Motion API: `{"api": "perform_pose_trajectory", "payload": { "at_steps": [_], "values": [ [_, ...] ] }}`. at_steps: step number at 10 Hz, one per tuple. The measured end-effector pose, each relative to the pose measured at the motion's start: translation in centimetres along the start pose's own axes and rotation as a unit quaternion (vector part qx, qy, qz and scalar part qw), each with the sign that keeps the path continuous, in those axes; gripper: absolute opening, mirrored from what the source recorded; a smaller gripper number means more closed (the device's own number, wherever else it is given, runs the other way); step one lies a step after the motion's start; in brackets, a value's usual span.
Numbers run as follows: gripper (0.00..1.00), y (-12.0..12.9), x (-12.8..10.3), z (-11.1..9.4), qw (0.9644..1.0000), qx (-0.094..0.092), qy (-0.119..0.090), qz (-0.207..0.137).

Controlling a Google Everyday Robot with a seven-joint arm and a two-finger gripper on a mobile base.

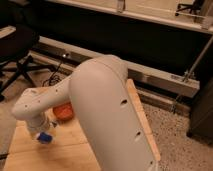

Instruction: Place the white sponge in the ceramic bowl

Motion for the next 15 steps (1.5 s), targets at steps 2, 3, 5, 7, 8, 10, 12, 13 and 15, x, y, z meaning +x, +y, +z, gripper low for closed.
{"api": "perform_pose_trajectory", "payload": {
  "at_steps": [2,3,5,7,8,10,12,13,15],
  "values": [
    [0.65,0.1,0.0,0.0,1.0,0.0,0.0,-0.001],
    [0.65,0.1,0.1,0.0,1.0,0.0,0.0,-0.001],
    [0.65,0.0,-0.5,-0.4,1.0,-0.001,-0.004,0.003],
    [0.65,-2.3,-4.1,-3.1,0.9989,0.011,-0.039,0.025],
    [0.65,-2.3,-4.7,-3.8,0.9985,0.011,-0.046,0.025],
    [0.65,-2.5,-5.8,-5.1,0.998,0.017,-0.057,0.021],
    [0.65,-2.0,-5.7,-4.9,0.9988,0.021,-0.043,0.01],
    [0.65,-1.5,-5.6,-4.5,0.9992,0.023,-0.031,0.005],
    [0.65,-1.0,-6.1,-3.4,0.9997,0.019,-0.015,0.004]
  ]
}}
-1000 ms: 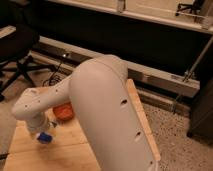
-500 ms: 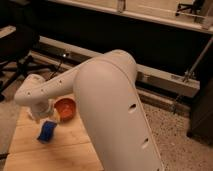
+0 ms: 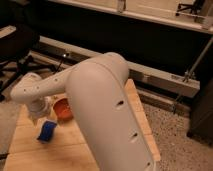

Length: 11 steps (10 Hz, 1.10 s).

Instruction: Place the white sponge in the ceramic bowl

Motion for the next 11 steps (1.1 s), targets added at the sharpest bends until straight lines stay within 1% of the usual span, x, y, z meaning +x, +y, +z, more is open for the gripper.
{"api": "perform_pose_trajectory", "payload": {
  "at_steps": [2,4,6,7,9,11],
  "values": [
    [0.65,0.2,-1.1,1.4,0.9999,-0.008,0.009,0.004],
    [0.65,0.4,-2.1,3.2,0.9996,-0.021,0.014,0.013],
    [0.65,0.3,-2.5,4.4,0.9992,-0.03,0.017,0.019],
    [0.65,0.3,-2.4,4.8,0.9991,-0.032,0.017,0.021],
    [0.65,0.6,-1.3,5.3,0.999,-0.033,0.019,0.022],
    [0.65,0.8,-0.2,5.9,0.9991,-0.028,0.023,0.022]
  ]
}}
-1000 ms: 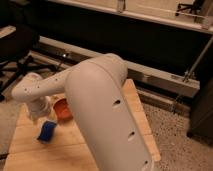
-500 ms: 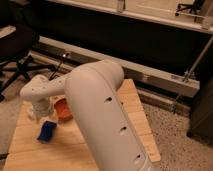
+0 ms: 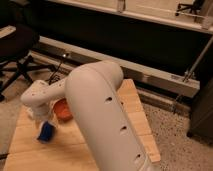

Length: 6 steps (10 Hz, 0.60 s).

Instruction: Place the white sponge in the ceramic bowl

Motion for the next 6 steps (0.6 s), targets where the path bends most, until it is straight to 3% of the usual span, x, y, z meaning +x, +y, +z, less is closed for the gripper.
{"api": "perform_pose_trajectory", "payload": {
  "at_steps": [4,6],
  "values": [
    [0.63,0.7,0.9,1.9,0.9997,0.023,0.006,0.006],
    [0.45,0.8,0.6,2.4,0.9992,0.039,0.002,0.013]
  ]
}}
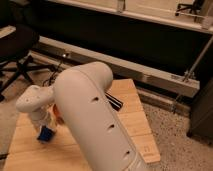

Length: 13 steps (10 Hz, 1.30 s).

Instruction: Place the white sponge in the ceramic bowl

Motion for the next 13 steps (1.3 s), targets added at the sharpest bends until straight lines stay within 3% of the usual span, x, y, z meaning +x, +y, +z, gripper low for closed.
{"api": "perform_pose_trajectory", "payload": {
  "at_steps": [3,13],
  "values": [
    [0.15,0.76,0.03,-0.25,0.9998,0.017,-0.012,-0.002],
    [0.11,0.54,-0.07,-0.19,0.9998,0.018,-0.012,-0.001]
  ]
}}
